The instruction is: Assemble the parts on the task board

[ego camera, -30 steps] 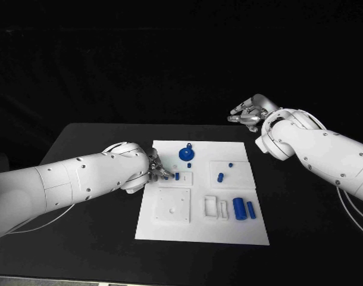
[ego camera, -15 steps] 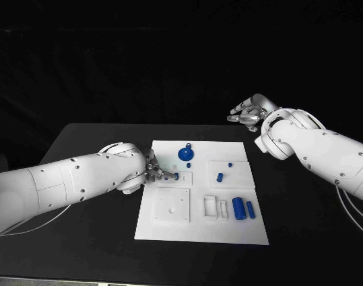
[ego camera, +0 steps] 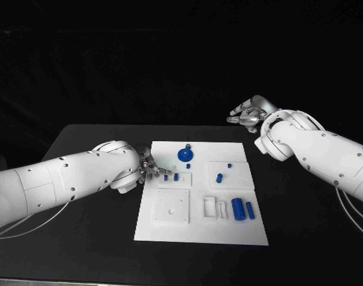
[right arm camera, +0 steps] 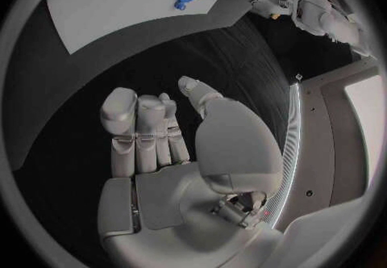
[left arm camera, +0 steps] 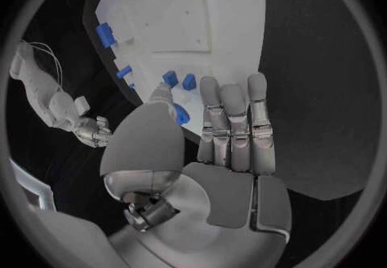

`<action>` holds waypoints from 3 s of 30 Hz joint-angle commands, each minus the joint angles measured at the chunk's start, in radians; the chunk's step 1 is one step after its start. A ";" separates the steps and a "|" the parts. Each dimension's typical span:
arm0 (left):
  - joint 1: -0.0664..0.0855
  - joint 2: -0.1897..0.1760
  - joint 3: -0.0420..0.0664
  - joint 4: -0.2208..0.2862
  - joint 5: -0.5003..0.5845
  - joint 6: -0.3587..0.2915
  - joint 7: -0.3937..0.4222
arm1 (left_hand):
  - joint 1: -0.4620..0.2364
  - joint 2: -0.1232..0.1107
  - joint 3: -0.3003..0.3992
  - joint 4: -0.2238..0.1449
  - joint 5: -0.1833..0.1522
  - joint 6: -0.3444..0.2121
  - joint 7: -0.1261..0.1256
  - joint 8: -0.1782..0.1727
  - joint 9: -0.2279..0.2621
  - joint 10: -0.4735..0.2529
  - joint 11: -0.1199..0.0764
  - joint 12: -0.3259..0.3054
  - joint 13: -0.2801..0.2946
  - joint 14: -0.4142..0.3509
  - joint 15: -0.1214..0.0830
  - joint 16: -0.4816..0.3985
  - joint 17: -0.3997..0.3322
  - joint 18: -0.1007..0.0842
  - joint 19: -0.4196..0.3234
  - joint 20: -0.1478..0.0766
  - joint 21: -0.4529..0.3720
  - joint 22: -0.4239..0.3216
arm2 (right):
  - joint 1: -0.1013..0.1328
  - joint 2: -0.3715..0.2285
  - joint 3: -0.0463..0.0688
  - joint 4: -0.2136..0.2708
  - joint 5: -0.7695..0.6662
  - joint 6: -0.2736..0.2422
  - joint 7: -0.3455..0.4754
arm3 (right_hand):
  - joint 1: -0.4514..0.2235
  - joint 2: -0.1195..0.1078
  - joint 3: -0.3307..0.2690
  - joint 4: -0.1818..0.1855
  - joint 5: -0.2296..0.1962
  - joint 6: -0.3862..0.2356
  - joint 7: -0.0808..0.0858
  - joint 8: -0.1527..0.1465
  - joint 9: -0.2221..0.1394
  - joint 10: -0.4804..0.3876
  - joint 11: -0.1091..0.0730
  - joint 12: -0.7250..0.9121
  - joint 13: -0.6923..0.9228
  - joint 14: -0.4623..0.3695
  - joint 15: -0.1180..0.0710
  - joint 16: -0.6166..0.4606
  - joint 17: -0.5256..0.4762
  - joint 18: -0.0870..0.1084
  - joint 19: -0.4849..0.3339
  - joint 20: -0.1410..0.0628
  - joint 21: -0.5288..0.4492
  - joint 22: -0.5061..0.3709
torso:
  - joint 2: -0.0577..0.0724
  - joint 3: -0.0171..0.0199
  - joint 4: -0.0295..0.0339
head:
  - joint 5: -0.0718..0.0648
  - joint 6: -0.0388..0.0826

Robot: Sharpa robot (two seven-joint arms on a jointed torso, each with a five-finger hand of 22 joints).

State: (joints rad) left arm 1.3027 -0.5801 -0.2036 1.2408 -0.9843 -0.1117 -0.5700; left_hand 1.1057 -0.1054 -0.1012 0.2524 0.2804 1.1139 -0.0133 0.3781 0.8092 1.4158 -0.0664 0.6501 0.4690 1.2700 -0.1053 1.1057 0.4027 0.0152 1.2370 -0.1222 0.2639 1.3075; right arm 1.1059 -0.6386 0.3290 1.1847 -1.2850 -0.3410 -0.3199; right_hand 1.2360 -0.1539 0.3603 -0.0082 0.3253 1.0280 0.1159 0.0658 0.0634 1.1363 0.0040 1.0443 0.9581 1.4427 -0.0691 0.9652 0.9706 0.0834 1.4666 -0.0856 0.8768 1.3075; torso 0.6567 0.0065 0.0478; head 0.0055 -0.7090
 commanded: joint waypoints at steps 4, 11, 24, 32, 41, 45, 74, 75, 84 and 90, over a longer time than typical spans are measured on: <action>0.016 -0.021 0.027 0.020 0.072 -0.057 0.141 | 0.075 0.110 -0.041 -0.119 0.184 -0.055 0.018 -0.049 -0.059 -0.057 0.016 -0.037 -0.019 -0.052 0.017 -0.037 -0.019 -0.015 -0.034 0.019 -0.043 0.004 | -0.002 -0.002 0.000 0.001 -0.007 0.000 0.006 | -0.010 -0.001 -0.003 0.003 0.007 -0.005 0.000 -0.004 0.000 -0.007 0.001 -0.004 0.000 0.000 0.001 -0.004 -0.001 0.010 0.041 -0.001 -0.004 0.108 | 0.001 -0.0003 -0.0012 | -0.001 0.003; 0.028 -0.009 0.055 -0.002 0.072 -0.146 0.406 | 0.277 0.159 0.079 -0.300 0.193 -0.056 0.069 -0.153 -0.367 -0.131 0.062 -0.228 -0.222 -0.132 0.072 -0.211 -0.153 -0.014 -0.101 0.066 -0.178 -0.077 | -0.004 -0.002 0.000 0.000 -0.007 -0.001 0.008 | -0.012 -0.001 -0.004 0.005 0.008 -0.005 0.000 -0.004 0.000 -0.007 0.001 -0.004 -0.001 0.000 0.001 -0.005 -0.002 0.010 0.041 -0.001 -0.005 0.108 | 0.002 0.0006 -0.0021 | -0.007 0.009; 0.042 0.102 0.059 -0.105 -0.107 -0.142 0.556 | 0.231 0.071 0.327 -0.489 0.004 0.016 0.113 -0.307 -0.652 -0.154 0.126 -0.575 -0.409 -0.115 0.100 -0.295 -0.200 0.029 -0.140 0.092 -0.160 0.019 | -0.004 -0.002 0.000 0.006 0.006 -0.012 0.028 | -0.014 -0.001 -0.001 0.006 0.011 -0.004 -0.001 -0.004 0.000 -0.022 0.000 -0.037 -0.039 -0.003 0.000 -0.022 -0.017 0.011 0.038 -0.001 -0.028 0.103 | 0.008 0.0030 -0.0028 | -0.032 0.025; 0.035 0.161 0.047 -0.171 -0.271 -0.122 0.623 | 0.246 0.046 0.334 -0.506 -0.083 -0.015 0.118 -0.316 -0.707 -0.231 0.151 -0.590 -0.410 -0.101 0.105 -0.268 -0.188 0.045 -0.115 0.099 -0.151 0.021 | -0.004 -0.003 0.000 0.010 0.028 -0.028 0.050 | -0.009 -0.009 0.009 -0.009 0.014 -0.003 -0.004 -0.003 0.000 -0.008 -0.010 -0.205 -0.256 -0.022 -0.004 -0.118 -0.103 0.021 0.022 -0.005 -0.226 0.050 | 0.017 0.0065 -0.0065 | -0.031 0.034; 0.022 0.191 0.023 -0.214 -0.376 -0.092 0.634 | 0.258 0.029 0.339 -0.503 -0.041 -0.025 0.113 -0.315 -0.743 -0.262 0.155 -0.590 -0.410 -0.099 0.102 -0.250 -0.184 0.050 -0.100 0.097 -0.152 0.025 | -0.004 -0.003 0.000 0.013 0.048 -0.029 0.079 | -0.015 -0.012 0.044 -0.008 0.014 0.016 -0.004 -0.004 0.000 0.043 -0.004 -0.486 -0.543 -0.028 -0.003 -0.145 -0.157 0.027 0.017 -0.005 -0.418 -0.010 | 0.028 0.0082 -0.0097 | -0.029 0.046; 0.017 0.195 0.020 -0.223 -0.400 -0.072 0.635 | 0.254 0.021 0.337 -0.500 -0.043 -0.029 0.111 -0.315 -0.743 -0.276 0.158 -0.590 -0.410 -0.095 0.103 -0.246 -0.184 0.050 -0.100 0.099 -0.146 0.024 | -0.004 -0.003 0.000 0.014 0.054 -0.022 0.089 | -0.020 -0.009 0.055 -0.012 0.014 0.026 -0.001 -0.004 0.000 0.129 0.012 -0.744 -0.782 -0.029 0.006 -0.159 -0.204 0.036 0.024 0.002 -0.520 -0.056 | 0.032 0.0092 -0.0113 | -0.029 0.050; -0.003 0.211 0.017 -0.236 -0.449 -0.023 0.615 | 0.236 0.020 0.381 -0.460 -0.061 0.005 0.122 -0.316 -0.744 -0.234 0.145 -0.590 -0.410 -0.079 0.092 -0.009 -0.133 0.062 -0.093 0.088 0.012 0.023 | 0.000 -0.006 0.000 0.026 0.057 -0.026 0.087 | -0.021 -0.011 0.046 -0.006 0.014 0.016 0.003 -0.004 0.000 0.165 0.022 -0.839 -0.888 -0.036 0.012 -0.139 -0.235 0.041 0.035 0.007 -0.547 -0.055 | 0.033 0.0093 -0.0107 | -0.034 0.045; -0.003 0.211 0.017 -0.237 -0.450 -0.022 0.613 | 0.237 0.021 0.383 -0.458 -0.061 0.005 0.122 -0.316 -0.744 -0.234 0.145 -0.590 -0.410 -0.078 0.091 -0.006 -0.134 0.062 -0.093 0.088 0.014 0.024 | 0.000 -0.006 0.000 0.026 0.057 -0.026 0.087 | -0.021 -0.011 0.046 -0.006 0.014 0.016 0.003 -0.004 0.000 0.165 0.022 -0.839 -0.888 -0.036 0.012 -0.139 -0.235 0.041 0.035 0.007 -0.547 -0.055 | 0.033 0.0093 -0.0115 | -0.034 0.045; -0.010 0.221 0.016 -0.254 -0.451 -0.020 0.609 | 0.246 0.025 0.398 -0.450 -0.058 0.012 0.125 -0.316 -0.744 -0.226 0.144 -0.590 -0.410 -0.080 0.091 0.017 -0.145 0.067 -0.101 0.087 0.047 0.025 | 0.001 -0.007 0.000 0.030 0.057 -0.027 0.087 | -0.020 -0.011 0.046 -0.005 0.015 0.016 0.003 -0.004 0.000 0.165 0.022 -0.843 -0.888 -0.036 0.012 -0.138 -0.237 0.042 0.035 0.007 -0.548 -0.054 | 0.033 0.0098 -0.0098 | -0.037 0.041; -0.015 0.228 0.016 -0.265 -0.451 -0.018 0.607 | 0.248 0.026 0.404 -0.447 -0.057 0.011 0.125 -0.316 -0.744 -0.228 0.145 -0.590 -0.410 -0.081 0.092 0.020 -0.151 0.069 -0.108 0.088 0.062 0.024 | 0.001 -0.007 0.000 0.031 0.057 -0.027 0.086 | -0.020 -0.011 0.046 -0.005 0.015 0.016 0.003 -0.004 0.000 0.165 0.022 -0.843 -0.888 -0.036 0.012 -0.138 -0.237 0.042 0.035 0.007 -0.548 -0.054 | 0.033 0.0101 -0.0107 | -0.038 0.040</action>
State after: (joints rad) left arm 1.2887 -0.3555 -0.1885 0.9765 -1.4283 -0.1407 0.0400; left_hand 1.3467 -0.0821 0.2974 -0.1960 0.2198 1.1200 0.1104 0.0648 0.0658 1.1830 0.0807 0.0618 0.0595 1.1918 -0.0125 1.1223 0.2524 0.0758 1.1341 -0.0344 0.3228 1.3076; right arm 1.1064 -0.6457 0.3292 1.2136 -1.2282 -0.3666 -0.2420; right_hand 1.2216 -0.1633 0.4100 -0.0138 0.3370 1.0485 0.1172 0.0658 0.0635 1.2987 0.0233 0.2048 0.0709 1.4111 -0.0624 0.8229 0.7347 0.1078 1.4706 -0.0821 0.3345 1.2523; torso 0.6899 0.0164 0.0376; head -0.0322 -0.6681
